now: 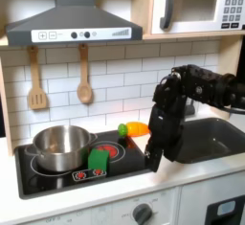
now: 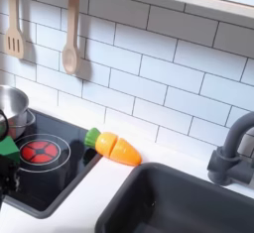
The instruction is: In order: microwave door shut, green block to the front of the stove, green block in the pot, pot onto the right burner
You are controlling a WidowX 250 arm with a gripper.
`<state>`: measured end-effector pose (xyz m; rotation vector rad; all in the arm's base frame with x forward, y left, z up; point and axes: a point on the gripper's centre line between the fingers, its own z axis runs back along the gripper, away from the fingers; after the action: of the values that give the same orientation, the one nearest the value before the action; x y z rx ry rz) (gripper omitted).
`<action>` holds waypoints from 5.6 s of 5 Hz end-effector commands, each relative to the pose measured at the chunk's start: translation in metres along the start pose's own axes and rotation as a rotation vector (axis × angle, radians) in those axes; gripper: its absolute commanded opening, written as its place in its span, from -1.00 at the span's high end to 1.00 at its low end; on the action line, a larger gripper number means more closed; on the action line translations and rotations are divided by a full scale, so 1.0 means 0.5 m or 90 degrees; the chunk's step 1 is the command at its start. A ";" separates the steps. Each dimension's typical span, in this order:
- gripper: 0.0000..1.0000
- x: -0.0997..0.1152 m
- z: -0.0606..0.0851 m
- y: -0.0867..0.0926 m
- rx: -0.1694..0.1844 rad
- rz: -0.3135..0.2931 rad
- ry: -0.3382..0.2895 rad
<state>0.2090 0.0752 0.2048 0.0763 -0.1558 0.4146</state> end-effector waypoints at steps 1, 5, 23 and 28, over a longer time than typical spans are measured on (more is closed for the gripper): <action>-1.00 0.000 0.000 0.000 0.000 0.000 0.001; -1.00 0.000 0.000 0.000 0.000 0.000 0.001; -1.00 0.199 -0.080 -0.035 0.011 0.303 0.034; -1.00 0.303 -0.118 -0.041 0.024 0.330 0.039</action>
<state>0.3629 0.1191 0.1705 0.0510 -0.1014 0.9327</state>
